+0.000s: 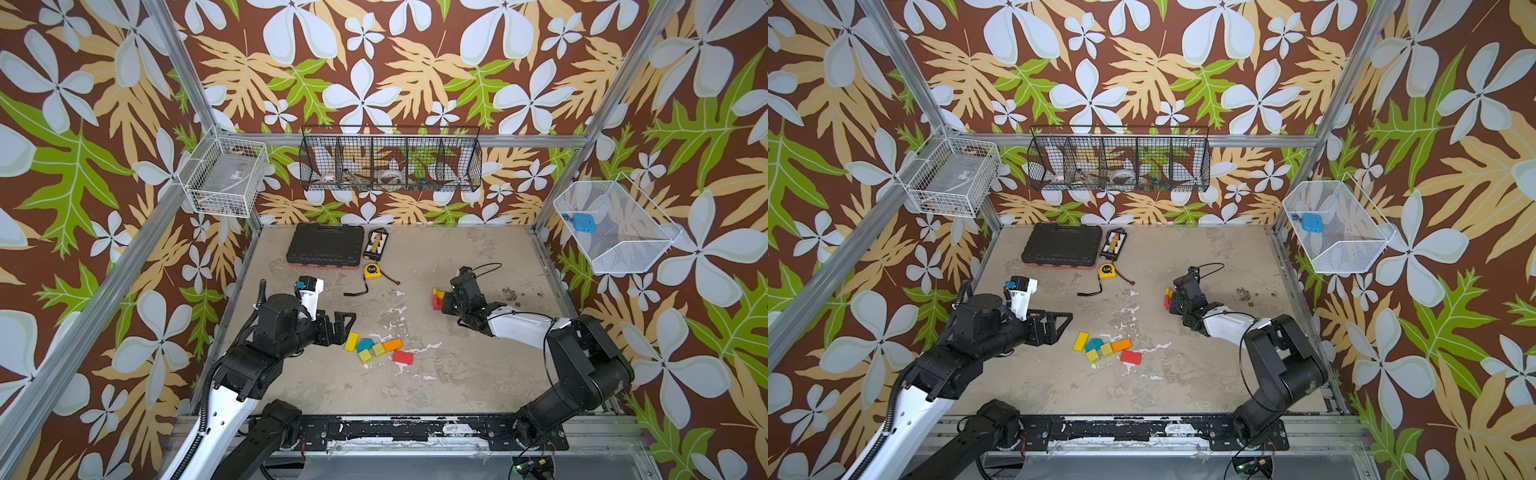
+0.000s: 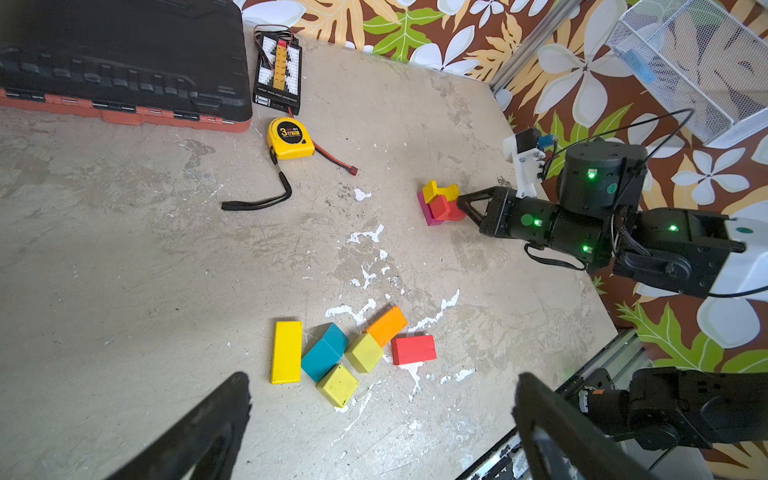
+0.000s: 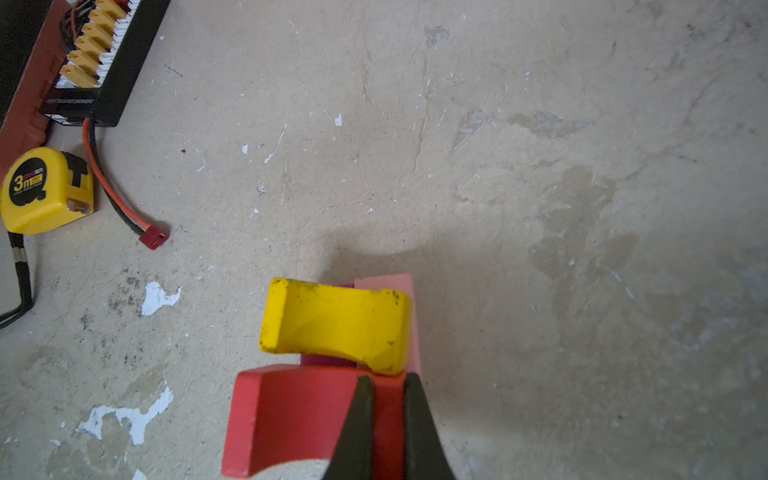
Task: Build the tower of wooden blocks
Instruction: 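Align and lower the red arch block onto the yellow arch block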
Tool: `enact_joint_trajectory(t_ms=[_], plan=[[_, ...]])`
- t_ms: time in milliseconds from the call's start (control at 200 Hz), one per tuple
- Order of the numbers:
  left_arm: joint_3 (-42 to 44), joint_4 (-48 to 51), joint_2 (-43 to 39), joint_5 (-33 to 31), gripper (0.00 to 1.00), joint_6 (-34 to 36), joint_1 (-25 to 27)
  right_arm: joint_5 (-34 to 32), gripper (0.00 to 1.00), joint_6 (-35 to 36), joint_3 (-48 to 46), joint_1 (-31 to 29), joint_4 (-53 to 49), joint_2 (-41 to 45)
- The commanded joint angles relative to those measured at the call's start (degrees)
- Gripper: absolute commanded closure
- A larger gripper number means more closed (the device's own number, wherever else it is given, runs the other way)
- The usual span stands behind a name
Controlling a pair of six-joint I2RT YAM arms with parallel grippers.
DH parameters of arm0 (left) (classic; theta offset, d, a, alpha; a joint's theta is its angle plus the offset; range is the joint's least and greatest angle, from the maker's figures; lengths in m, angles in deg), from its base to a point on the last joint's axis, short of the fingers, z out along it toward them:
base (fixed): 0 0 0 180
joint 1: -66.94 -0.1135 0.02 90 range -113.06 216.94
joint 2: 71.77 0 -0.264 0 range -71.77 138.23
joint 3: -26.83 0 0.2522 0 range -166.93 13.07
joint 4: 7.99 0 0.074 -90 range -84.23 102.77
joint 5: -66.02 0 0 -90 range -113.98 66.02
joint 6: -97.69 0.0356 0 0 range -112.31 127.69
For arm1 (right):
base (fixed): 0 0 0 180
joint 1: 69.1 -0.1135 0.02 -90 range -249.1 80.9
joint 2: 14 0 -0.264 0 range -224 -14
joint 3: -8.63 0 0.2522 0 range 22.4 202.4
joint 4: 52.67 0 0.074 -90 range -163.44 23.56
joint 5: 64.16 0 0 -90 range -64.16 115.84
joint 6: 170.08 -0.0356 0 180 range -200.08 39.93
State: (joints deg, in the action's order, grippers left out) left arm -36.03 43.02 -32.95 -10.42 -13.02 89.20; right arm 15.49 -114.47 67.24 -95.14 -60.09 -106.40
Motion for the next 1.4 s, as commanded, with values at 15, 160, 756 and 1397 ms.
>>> enact_joint_trajectory(t_ms=[15, 160, 756, 1397], plan=[[-0.11, -0.7, -0.07, -0.25, 0.0, 0.14, 0.07, -1.43, 1.0, 0.53, 0.81, 0.02, 0.15, -0.82], [-0.11, -0.72, -0.07, -0.29, 0.0, 0.14, 0.06, -1.91, 1.0, 0.99, 1.65, 0.03, 0.24, -1.82], [-0.09, -0.78, -0.02, -0.25, 0.0, 0.15, 0.06, -2.54, 0.99, 4.65, 2.46, 0.03, 1.55, -3.24], [-0.05, -0.78, -0.03, -0.29, 0.0, 0.16, 0.07, -2.83, 0.92, 8.6, 1.48, -0.01, 2.62, -2.71]])
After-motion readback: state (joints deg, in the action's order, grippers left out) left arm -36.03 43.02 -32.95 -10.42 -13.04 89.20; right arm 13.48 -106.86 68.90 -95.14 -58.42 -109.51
